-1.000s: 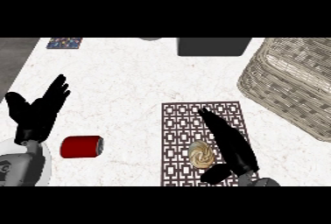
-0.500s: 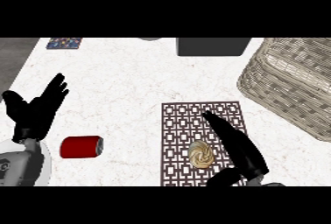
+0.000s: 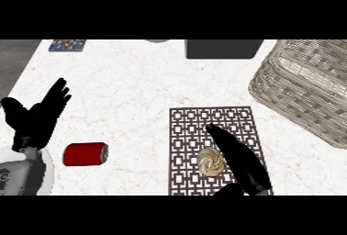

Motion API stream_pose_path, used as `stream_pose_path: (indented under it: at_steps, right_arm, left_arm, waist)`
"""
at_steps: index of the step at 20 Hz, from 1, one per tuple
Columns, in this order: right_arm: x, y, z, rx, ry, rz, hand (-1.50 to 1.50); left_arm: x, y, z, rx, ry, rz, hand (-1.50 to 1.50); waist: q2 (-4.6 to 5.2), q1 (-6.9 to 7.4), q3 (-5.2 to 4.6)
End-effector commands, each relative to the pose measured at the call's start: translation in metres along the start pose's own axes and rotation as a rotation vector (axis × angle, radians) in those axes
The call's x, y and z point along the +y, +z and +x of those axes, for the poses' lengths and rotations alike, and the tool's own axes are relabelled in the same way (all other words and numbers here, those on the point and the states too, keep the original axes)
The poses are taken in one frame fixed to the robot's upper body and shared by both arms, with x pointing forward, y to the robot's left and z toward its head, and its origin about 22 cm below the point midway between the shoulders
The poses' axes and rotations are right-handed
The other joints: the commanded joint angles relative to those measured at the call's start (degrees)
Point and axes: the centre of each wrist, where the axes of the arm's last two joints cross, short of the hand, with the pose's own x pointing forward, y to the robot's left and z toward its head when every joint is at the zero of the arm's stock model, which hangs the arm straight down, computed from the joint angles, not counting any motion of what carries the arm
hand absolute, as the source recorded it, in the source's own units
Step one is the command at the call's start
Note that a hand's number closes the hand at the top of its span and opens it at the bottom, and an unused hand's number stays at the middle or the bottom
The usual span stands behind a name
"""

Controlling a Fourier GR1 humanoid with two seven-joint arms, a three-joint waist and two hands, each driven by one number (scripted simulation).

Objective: Pick the cupcake from the placemat and place it in the basket

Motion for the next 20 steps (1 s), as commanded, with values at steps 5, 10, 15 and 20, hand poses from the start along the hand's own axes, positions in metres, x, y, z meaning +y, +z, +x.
stream_pose_path:
  at_steps: [5,10,15,20]
  right_arm:
    - [0.014,-0.011,0.004,0.045,0.072,-0.005,-1.5]
    - [0.033,-0.02,-0.005,0.016,0.17,0.065,1.5]
    - [0.046,-0.018,0.002,0.002,0.181,0.055,1.5]
    - [0.045,-0.036,0.002,0.013,0.211,0.075,1.5]
  left_arm:
    - [0.009,-0.012,0.009,0.0,-0.003,0.003,0.0]
    - [0.0,-0.007,-0.011,0.001,-0.005,0.013,0.0]
    - [0.01,-0.008,-0.005,-0.004,-0.002,-0.008,0.0]
    - [0.008,0.005,0.013,0.008,0.0,-0.004,0.0]
  waist:
    - [0.02,-0.06,0.0]
    - [0.06,0.01,0.0]
    - [0.02,-0.01,0.0]
    - [-0.01,0.29,0.01]
